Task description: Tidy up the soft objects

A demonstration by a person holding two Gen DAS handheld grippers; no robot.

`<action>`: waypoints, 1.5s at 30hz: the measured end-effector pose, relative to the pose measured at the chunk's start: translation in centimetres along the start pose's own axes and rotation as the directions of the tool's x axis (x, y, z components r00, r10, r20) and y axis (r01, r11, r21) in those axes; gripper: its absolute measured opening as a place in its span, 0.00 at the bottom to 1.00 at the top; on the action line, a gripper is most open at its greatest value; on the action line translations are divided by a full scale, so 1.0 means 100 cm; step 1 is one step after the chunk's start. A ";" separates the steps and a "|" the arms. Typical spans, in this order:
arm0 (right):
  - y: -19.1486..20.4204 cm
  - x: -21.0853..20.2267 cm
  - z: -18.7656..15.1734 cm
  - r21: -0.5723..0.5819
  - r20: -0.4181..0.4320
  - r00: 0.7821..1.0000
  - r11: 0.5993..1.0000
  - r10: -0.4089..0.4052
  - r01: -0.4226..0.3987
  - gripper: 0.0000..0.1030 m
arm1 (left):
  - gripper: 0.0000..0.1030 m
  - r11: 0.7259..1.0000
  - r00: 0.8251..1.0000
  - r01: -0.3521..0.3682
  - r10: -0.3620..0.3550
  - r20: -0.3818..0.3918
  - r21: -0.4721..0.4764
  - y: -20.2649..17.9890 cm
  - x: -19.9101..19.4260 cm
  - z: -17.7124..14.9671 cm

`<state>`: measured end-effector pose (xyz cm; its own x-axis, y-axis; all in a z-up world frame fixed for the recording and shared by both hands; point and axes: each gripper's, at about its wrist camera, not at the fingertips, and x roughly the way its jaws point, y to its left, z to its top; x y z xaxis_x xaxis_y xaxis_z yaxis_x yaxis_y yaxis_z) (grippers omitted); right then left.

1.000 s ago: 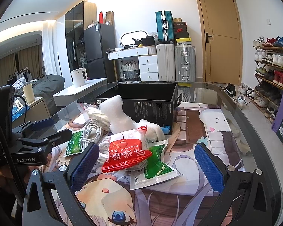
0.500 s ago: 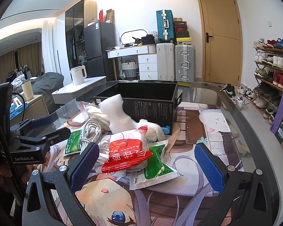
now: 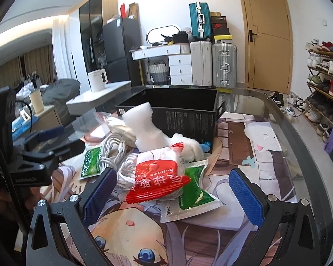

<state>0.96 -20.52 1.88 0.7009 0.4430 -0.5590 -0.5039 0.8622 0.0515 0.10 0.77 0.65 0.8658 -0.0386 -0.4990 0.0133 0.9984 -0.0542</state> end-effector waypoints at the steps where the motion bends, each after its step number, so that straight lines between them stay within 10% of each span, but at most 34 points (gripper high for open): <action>1: 0.003 0.002 0.001 -0.005 -0.004 1.000 1.000 -0.002 0.002 1.00 | 1.00 1.000 1.000 0.003 -0.003 -0.003 -0.001 0.000 0.000 0.001; 13: 0.003 0.023 0.009 -0.010 -0.081 0.997 1.000 -0.012 0.012 0.98 | 1.00 1.000 0.999 -0.012 0.013 -0.050 0.023 0.008 0.005 0.009; 45: 0.007 0.014 0.005 -0.031 -0.087 0.993 0.996 0.083 -0.086 0.47 | 0.95 0.993 0.982 0.107 -0.097 -0.163 0.057 -0.033 0.014 0.008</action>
<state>1.88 -19.12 1.56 0.6103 0.4897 -0.6227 -0.5774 0.8132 0.0736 1.65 -2.52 0.88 0.7673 -0.1411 -0.6255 0.1345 0.9892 -0.0581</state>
